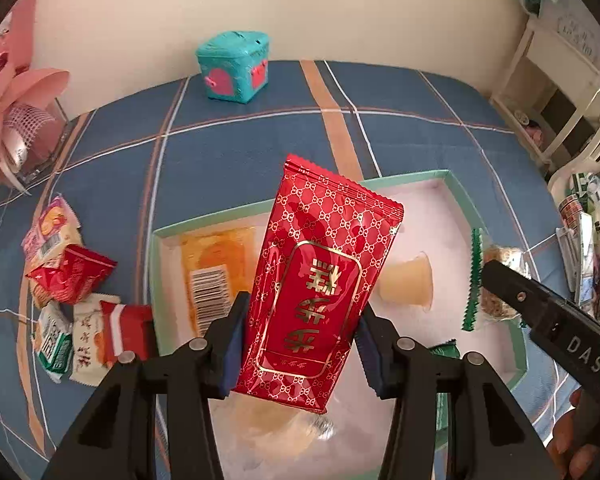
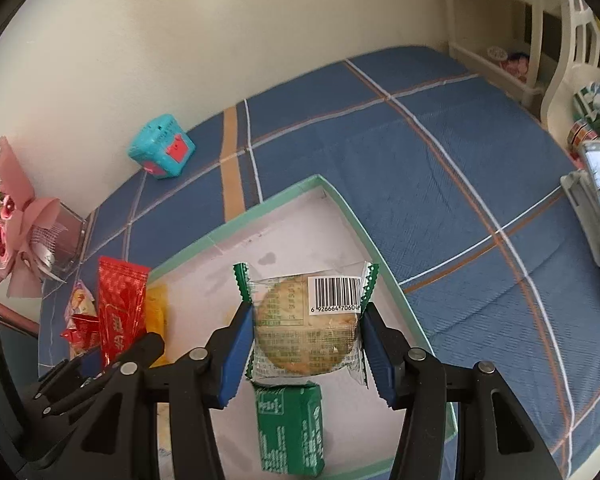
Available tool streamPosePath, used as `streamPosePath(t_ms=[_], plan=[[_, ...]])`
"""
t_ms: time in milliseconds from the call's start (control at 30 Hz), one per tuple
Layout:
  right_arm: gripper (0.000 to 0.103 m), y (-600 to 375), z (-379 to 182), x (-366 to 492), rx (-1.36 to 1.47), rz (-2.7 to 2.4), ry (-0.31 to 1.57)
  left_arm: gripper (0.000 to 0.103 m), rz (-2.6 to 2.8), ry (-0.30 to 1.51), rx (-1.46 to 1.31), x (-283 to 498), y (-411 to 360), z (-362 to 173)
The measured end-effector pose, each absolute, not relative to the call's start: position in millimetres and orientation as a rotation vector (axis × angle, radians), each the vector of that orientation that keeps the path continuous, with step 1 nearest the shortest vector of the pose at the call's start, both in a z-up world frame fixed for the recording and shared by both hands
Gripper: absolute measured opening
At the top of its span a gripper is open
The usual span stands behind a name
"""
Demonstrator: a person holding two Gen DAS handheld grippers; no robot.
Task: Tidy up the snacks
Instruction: 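Carry red gift packet with left tool while right tool carries biscuit packet over tray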
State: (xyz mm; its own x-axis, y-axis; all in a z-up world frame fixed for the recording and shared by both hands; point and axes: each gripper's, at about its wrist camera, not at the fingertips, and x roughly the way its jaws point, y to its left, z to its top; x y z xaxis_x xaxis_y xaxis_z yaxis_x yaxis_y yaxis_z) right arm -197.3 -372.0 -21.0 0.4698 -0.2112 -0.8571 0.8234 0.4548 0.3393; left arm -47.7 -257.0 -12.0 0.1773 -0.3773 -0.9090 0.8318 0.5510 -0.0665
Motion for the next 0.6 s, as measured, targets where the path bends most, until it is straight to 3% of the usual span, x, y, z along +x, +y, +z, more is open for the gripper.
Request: streamPosePath(t_ms=[500, 600], plan=[[0.058, -379, -52, -182, 0.864, -0.747, 0.923, 0.051, -0.913, 1.121, 0.551, -46, -283, -44], [0.058, -379, -51, -181, 0.861, -0.754, 0.926, 0.056, -0.913, 1.116, 0.557, -47, -283, -42]])
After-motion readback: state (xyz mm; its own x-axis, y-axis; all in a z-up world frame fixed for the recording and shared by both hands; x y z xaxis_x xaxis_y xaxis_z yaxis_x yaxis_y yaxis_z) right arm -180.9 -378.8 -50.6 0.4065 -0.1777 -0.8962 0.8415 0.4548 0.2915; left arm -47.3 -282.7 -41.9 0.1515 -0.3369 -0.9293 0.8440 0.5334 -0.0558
